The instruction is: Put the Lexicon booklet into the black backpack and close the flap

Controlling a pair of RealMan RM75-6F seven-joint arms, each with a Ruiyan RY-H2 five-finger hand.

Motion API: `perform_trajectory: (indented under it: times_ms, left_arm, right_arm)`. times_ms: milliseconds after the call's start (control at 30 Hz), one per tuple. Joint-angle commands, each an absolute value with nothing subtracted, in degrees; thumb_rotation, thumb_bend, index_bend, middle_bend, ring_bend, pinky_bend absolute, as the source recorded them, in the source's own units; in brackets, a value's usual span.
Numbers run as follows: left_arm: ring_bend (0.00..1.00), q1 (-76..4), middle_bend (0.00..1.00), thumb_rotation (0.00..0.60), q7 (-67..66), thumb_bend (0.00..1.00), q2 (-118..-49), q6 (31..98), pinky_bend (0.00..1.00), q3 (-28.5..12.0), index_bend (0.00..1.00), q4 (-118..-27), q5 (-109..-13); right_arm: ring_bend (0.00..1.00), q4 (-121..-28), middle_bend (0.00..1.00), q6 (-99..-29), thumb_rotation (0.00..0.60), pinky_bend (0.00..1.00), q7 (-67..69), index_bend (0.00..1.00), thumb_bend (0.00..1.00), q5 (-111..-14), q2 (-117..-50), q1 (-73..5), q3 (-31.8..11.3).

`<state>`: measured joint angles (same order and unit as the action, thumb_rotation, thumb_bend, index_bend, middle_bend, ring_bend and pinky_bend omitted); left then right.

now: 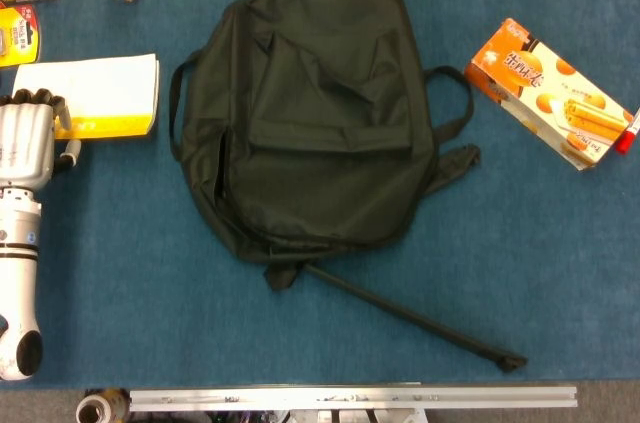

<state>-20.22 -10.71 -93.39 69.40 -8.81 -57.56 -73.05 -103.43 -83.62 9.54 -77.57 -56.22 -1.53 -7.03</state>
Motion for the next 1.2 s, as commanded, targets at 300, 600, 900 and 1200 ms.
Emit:
perform_trajectory:
  times_ms: [300, 600, 900, 1200]
  left_arm:
    - [0.37, -20.08, 0.45, 0.6, -8.27, 0.26, -93.3, 69.77, 0.39, -9.16, 0.52, -57.51, -73.09]
    - [0.38, -20.16, 0.47, 0.6, -7.51, 0.35, -92.98, 70.53, 0.39, -9.35, 0.55, -57.71, -73.55]
    - [0.39, -20.31, 0.5, 0.6, -7.64, 0.39, -92.69, 70.76, 0.39, -9.34, 0.58, -58.21, -73.8]
    - [0.39, -19.45, 0.5, 0.6, -4.75, 0.4, -89.56, 74.8, 0.39, -8.19, 0.62, -60.85, -77.76]
  right_arm:
    - [0.11, -103.66, 0.29, -84.34, 0.6, 0.23, 10.09, 0.12, 0.0, -77.89, -55.93, -0.99, -6.94]
    - [0.11, -103.5, 0.29, -84.79, 0.6, 0.23, 10.69, 0.12, 0.0, -78.15, -55.82, -0.65, -6.92]
    - [0.11, -103.17, 0.29, -84.86, 0.6, 0.23, 11.25, 0.12, 0.0, -78.11, -55.74, -0.51, -7.01]
    - [0.11, -103.11, 0.29, -84.94, 0.6, 0.23, 11.13, 0.12, 0.0, -78.29, -55.94, -0.58, -7.12]
